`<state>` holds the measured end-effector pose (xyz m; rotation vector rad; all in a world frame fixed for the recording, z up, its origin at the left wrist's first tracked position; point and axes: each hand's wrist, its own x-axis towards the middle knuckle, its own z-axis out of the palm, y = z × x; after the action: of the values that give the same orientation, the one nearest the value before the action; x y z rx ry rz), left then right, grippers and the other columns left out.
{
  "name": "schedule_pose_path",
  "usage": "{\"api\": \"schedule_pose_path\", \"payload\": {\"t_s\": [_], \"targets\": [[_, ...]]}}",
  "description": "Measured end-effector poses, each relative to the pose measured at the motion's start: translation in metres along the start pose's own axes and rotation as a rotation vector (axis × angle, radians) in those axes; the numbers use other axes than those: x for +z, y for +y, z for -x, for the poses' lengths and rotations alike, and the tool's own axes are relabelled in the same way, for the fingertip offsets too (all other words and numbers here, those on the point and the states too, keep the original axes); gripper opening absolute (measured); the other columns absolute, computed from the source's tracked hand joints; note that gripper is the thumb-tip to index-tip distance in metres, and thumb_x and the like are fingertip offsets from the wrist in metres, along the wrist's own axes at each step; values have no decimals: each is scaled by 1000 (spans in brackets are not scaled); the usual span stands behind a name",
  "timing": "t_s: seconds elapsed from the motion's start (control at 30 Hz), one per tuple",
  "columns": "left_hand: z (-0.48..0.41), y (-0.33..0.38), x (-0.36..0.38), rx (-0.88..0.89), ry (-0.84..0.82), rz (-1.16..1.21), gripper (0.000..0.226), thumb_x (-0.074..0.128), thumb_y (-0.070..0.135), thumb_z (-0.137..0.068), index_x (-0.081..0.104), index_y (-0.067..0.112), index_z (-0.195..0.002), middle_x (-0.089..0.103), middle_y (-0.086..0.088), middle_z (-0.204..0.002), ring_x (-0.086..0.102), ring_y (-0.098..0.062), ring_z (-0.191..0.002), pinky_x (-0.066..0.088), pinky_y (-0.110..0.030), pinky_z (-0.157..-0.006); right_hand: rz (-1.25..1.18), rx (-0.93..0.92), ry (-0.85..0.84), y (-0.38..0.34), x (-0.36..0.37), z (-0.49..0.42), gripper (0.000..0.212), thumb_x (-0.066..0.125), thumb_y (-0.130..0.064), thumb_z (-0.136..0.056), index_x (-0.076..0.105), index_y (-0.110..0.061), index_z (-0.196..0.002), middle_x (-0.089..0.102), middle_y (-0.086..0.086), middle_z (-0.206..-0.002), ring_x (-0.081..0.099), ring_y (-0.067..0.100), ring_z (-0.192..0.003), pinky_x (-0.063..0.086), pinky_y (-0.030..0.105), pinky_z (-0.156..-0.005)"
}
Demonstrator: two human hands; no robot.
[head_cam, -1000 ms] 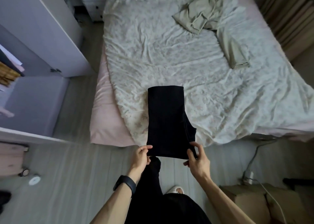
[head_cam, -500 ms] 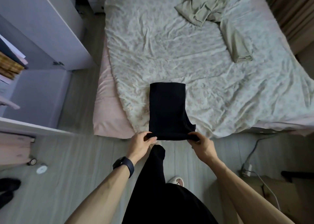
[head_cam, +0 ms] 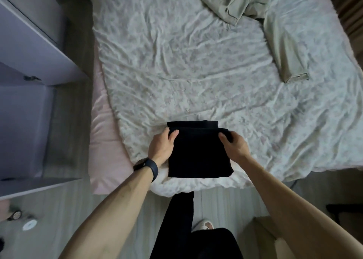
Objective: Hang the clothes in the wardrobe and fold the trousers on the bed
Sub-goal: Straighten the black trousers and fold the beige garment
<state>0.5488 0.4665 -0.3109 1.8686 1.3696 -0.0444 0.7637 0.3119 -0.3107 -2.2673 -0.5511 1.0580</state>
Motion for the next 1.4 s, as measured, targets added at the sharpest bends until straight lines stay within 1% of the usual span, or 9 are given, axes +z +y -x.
{"api": "schedule_pose_path", "payload": {"t_s": [0.17,0.3,0.43,0.7,0.8,0.9,0.97,1.07,1.4], "targets": [[-52,-4,6,54,27,-229,52,32,48,-107,57,3,-116,68,-15,-93,66,-37,-84,55,-48,-70,62,98,4,-6,22,-57,27,47,-49,-102,55,-24,-102,62,-9,-86,60,10,-76,49,30,-64],[-79,-14,28,-37,-13,-273,49,26,52,-106,55,13,-111,66,-8,-91,66,-35,-86,52,-40,-67,41,127,19,8,44,-84,27,47,-47,-103,56,-21,-102,63,-7,-88,59,8,-78,45,25,-61],[-99,-26,54,-53,76,-321,56,18,58,-100,52,14,-104,65,-7,-87,66,-32,-79,44,-35,-56,7,104,78,21,63,-106,31,44,-49,-104,54,-20,-100,63,-1,-85,62,19,-79,50,37,-66],[-117,-35,91,-94,316,-229,42,36,38,-107,52,9,-133,64,-15,-116,65,-37,-100,49,-42,-73,125,-96,214,31,78,-132,35,37,-60,-102,46,-27,-95,59,-4,-79,59,20,-72,45,37,-63],[-102,-34,93,260,432,-409,47,48,31,-103,45,10,-145,45,-15,-148,45,-34,-135,35,-50,-109,188,-80,231,29,82,-133,39,39,-59,-101,52,-23,-110,64,2,-99,62,26,-89,46,37,-71],[-83,-30,107,565,182,-526,62,39,43,-104,24,19,-160,15,-4,-168,13,-22,-155,8,-50,-125,277,-129,386,27,89,-120,44,48,-48,-103,50,-23,-139,52,6,-139,49,29,-126,42,46,-98],[-80,-32,120,538,71,-612,66,36,47,-103,14,25,-161,4,-1,-169,1,-21,-156,2,-50,-125,402,-249,457,26,100,-105,51,45,-44,-104,38,-29,-152,32,3,-160,33,26,-145,27,47,-113],[-92,-48,125,459,68,-656,67,29,51,-102,7,29,-161,2,0,-169,-2,-22,-156,-2,-49,-125,602,-459,312,37,127,-91,58,34,-44,-105,20,-33,-160,9,-2,-170,10,20,-156,10,55,-123],[-128,-97,151,598,130,-657,69,38,61,-97,15,41,-159,8,2,-169,7,-25,-156,3,-58,-122,631,-543,249,106,150,-145,62,23,-57,-104,10,-35,-161,-1,-1,-170,3,27,-156,4,62,-122]]}}
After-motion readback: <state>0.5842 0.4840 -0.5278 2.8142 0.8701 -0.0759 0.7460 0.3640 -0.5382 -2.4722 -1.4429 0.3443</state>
